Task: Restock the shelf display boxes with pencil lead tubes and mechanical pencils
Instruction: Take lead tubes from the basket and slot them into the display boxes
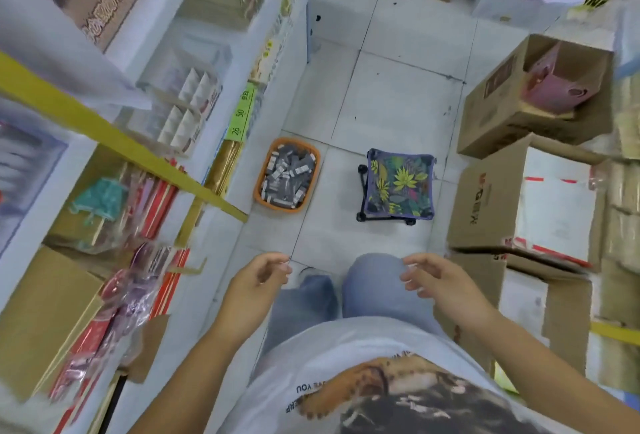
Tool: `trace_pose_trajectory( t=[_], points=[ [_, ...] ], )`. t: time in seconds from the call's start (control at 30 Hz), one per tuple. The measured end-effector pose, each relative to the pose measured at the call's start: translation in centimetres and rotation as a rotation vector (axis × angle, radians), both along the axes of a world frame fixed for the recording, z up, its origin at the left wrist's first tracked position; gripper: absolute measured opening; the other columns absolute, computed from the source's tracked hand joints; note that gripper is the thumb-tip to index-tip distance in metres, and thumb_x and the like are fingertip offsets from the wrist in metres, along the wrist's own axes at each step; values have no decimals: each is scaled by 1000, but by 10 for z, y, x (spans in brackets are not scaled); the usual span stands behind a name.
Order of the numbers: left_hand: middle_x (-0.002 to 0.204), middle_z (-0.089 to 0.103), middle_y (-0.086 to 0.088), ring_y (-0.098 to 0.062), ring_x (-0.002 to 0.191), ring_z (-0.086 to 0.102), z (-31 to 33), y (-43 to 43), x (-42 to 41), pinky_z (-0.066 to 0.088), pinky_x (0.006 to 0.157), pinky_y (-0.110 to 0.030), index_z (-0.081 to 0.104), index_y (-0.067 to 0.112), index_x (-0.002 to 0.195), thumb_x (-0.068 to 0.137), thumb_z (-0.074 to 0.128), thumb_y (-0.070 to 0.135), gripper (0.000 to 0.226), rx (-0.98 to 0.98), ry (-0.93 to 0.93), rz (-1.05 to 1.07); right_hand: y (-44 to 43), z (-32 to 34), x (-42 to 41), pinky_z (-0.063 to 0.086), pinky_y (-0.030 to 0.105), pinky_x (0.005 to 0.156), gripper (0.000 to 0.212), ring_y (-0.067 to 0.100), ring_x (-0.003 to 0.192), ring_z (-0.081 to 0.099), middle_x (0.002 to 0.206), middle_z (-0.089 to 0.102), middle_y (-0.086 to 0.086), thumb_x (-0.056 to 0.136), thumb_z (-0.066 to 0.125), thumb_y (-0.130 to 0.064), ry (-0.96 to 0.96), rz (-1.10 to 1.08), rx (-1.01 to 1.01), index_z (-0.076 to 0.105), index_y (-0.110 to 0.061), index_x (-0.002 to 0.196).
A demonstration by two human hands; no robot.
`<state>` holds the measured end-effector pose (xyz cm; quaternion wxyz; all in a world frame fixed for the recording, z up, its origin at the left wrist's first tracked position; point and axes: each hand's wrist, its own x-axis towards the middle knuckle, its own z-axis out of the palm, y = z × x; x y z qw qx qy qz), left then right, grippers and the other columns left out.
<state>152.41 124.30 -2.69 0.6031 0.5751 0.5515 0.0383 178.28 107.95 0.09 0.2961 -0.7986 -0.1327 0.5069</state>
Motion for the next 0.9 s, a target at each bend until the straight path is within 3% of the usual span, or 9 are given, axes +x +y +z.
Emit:
trace_pose_trajectory(
  t=[0.17, 0.27, 0.43, 0.53, 0.6, 0.77, 0.9],
  points=[
    [96, 76, 10, -3, 88, 71, -6, 73, 63, 50, 83, -21, 66, 32, 101, 99, 61, 19, 15, 10, -52, 110, 79, -12, 61, 48, 22, 67, 17, 19, 79, 64, 96, 71, 10, 98, 51, -9, 18, 100, -40, 64, -11, 109],
    [100, 74, 6, -11, 93, 71, -12, 101, 89, 51, 85, -23, 66, 32, 101, 99, 60, 19, 15, 11, -31, 226, 142, -25, 102, 47, 14, 60, 17, 15, 77, 63, 97, 70, 10, 99, 50, -9, 30, 252, -59, 62, -11, 110],
    [101, 72, -1, -16, 91, 67, -6, 115, 114, 48, 74, -7, 67, 25, 99, 98, 61, 10, 16, 1, -26, 546, 263, -32, 151, 49, 22, 70, 16, 16, 79, 65, 91, 70, 4, 95, 55, -7, 74, 525, -47, 66, -18, 99],
    [99, 73, -1, -19, 88, 70, -3, 104, 115, 50, 73, -12, 67, 25, 100, 98, 61, 10, 16, -32, 25, 699, 320, -34, 156, 47, 13, 59, 18, 2, 66, 63, 90, 67, 8, 93, 55, -4, 65, 696, -10, 66, -12, 104],
    [99, 74, -1, -20, 90, 71, -2, 93, 114, 51, 78, -20, 67, 26, 100, 99, 58, 9, 19, -31, 56, 794, 348, -35, 151, 47, 18, 59, 18, 8, 65, 63, 86, 70, 6, 92, 57, -9, 71, 802, 4, 67, -18, 104],
    [99, 75, 3, -10, 85, 72, -13, 60, 119, 55, 85, -29, 68, 28, 101, 100, 57, 15, 17, -36, 94, 1006, 381, -43, 127, 47, 32, 77, 22, 17, 80, 68, 89, 73, 1, 93, 53, -8, 55, 966, 19, 67, -26, 97],
    [96, 76, 9, -6, 87, 71, -35, 47, 132, 53, 87, -26, 69, 30, 102, 99, 59, 20, 15, -79, 54, 1091, 378, -53, 117, 49, 29, 76, 27, 12, 77, 67, 86, 73, -1, 92, 51, -8, 48, 1080, -2, 66, -29, 96]
  ],
)
